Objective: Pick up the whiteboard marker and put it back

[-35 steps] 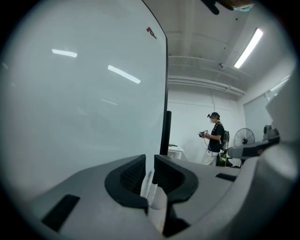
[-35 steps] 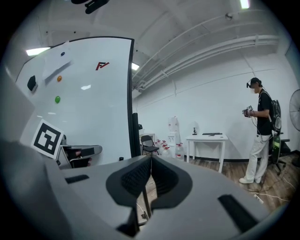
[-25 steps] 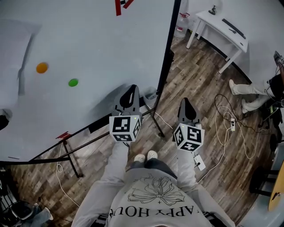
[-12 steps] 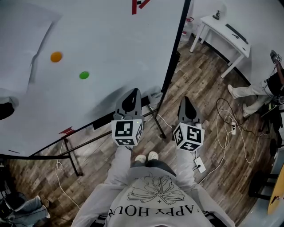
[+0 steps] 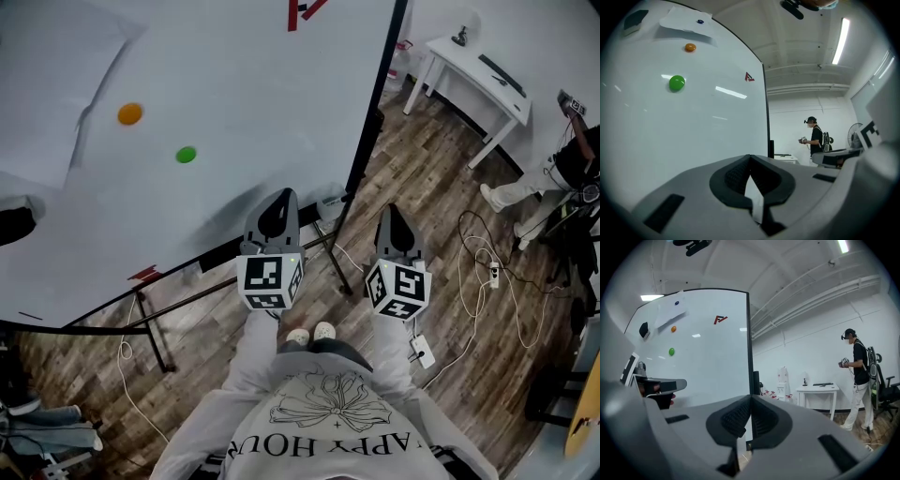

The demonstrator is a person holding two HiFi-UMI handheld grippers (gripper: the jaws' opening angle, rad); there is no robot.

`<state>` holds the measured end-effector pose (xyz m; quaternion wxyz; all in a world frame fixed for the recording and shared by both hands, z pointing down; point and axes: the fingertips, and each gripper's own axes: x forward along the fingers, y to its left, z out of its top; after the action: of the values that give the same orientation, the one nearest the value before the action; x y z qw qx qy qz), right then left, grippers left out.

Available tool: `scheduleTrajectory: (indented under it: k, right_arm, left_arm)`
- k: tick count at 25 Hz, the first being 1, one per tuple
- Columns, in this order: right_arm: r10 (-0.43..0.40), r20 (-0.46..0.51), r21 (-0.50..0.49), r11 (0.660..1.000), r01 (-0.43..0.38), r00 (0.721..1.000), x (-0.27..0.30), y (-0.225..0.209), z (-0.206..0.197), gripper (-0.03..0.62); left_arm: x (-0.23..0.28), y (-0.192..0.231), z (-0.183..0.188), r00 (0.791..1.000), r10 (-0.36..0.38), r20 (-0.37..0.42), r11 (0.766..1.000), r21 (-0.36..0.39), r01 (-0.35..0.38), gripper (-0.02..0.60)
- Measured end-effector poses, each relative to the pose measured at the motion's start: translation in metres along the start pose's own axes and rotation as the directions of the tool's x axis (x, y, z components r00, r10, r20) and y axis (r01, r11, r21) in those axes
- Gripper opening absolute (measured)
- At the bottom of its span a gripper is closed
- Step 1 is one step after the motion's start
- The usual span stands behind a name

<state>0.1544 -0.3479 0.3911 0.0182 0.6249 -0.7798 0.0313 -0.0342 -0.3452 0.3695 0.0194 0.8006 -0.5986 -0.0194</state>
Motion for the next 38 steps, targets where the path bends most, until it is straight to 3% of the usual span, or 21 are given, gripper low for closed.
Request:
scheduleTrajectory:
  k: [38]
  right_arm:
    - [0.007, -0.009, 0.009, 1.0, -0.007, 1.0, 0.012, -0.003, -0.007, 0.003]
  left_arm:
    - [0.006, 0.001, 0.001, 1.0, 0.016, -0.004, 0.999, 0.035, -0.016, 0.005]
